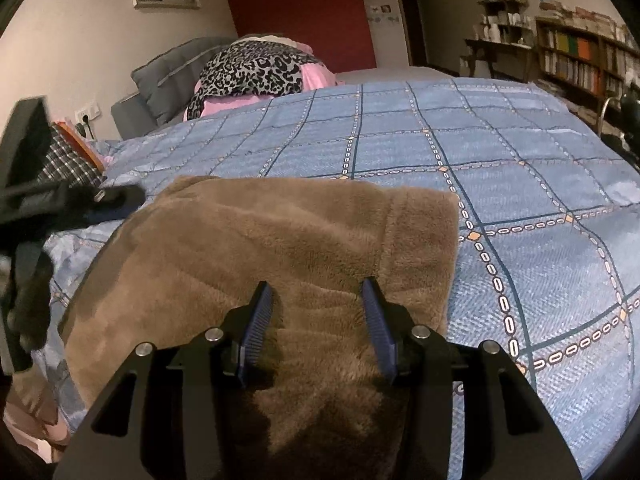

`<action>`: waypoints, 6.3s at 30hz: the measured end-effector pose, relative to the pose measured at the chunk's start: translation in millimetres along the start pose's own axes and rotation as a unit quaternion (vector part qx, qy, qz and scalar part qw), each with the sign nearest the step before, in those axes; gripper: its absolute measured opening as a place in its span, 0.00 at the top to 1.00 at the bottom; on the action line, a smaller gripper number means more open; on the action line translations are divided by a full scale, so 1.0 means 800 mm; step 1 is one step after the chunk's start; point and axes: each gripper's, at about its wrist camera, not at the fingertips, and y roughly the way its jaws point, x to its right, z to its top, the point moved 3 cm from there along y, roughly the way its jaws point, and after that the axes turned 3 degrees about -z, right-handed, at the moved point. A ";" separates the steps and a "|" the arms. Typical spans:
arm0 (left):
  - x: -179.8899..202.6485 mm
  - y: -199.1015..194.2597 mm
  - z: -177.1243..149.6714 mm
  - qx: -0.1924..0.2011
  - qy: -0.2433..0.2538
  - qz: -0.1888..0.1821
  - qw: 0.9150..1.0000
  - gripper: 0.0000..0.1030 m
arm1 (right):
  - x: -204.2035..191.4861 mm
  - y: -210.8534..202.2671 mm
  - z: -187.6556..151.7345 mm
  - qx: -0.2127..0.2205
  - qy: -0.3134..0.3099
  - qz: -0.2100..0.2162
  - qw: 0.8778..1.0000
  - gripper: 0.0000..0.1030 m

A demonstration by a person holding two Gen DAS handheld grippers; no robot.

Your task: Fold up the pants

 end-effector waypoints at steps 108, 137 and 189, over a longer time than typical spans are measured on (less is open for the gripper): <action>-0.102 0.093 -0.032 -0.127 -0.126 -0.205 0.962 0.28 | 0.067 0.047 -0.013 -0.124 0.148 0.162 0.968 0.37; -0.025 0.125 0.165 -0.017 -0.063 -0.183 0.981 0.70 | 0.118 0.026 0.162 0.012 0.109 0.133 0.985 0.54; -0.049 0.252 0.167 -0.027 -0.007 0.095 0.995 0.13 | 0.210 0.152 0.192 -0.035 0.061 -0.138 0.988 0.28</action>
